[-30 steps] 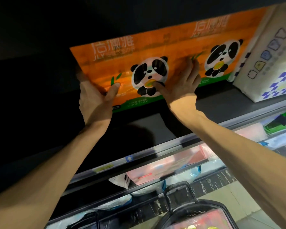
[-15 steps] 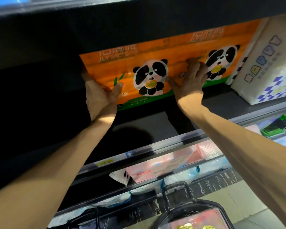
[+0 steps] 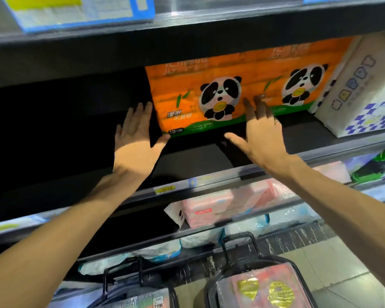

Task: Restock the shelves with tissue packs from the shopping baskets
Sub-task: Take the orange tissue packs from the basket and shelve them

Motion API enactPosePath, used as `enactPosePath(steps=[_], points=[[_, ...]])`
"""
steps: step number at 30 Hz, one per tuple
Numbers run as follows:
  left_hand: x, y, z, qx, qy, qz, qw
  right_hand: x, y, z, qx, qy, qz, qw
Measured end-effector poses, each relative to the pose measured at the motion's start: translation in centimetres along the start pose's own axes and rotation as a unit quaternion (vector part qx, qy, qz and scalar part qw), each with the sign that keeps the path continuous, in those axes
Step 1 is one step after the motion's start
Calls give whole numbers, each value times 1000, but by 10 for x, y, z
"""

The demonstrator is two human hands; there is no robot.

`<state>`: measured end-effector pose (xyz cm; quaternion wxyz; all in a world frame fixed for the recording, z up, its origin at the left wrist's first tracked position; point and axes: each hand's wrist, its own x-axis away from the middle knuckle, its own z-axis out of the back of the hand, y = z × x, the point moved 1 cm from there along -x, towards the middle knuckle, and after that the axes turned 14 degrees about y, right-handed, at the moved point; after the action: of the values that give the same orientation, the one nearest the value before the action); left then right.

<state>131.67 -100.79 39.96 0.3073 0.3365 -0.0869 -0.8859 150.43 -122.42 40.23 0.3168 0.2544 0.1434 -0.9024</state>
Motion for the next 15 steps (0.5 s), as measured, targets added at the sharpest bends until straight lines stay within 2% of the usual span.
enactPosePath(steps=[7, 10, 15], points=[[69, -12, 55, -88, -35, -83, 992, 57, -63, 38, 20, -20, 129, 991], [113, -33, 82, -77, -41, -110, 990, 95, -95, 50, 1, -31, 178, 983], [178, -72, 114, -117, -91, -108, 983, 162, -147, 55, -10, -75, 221, 972]])
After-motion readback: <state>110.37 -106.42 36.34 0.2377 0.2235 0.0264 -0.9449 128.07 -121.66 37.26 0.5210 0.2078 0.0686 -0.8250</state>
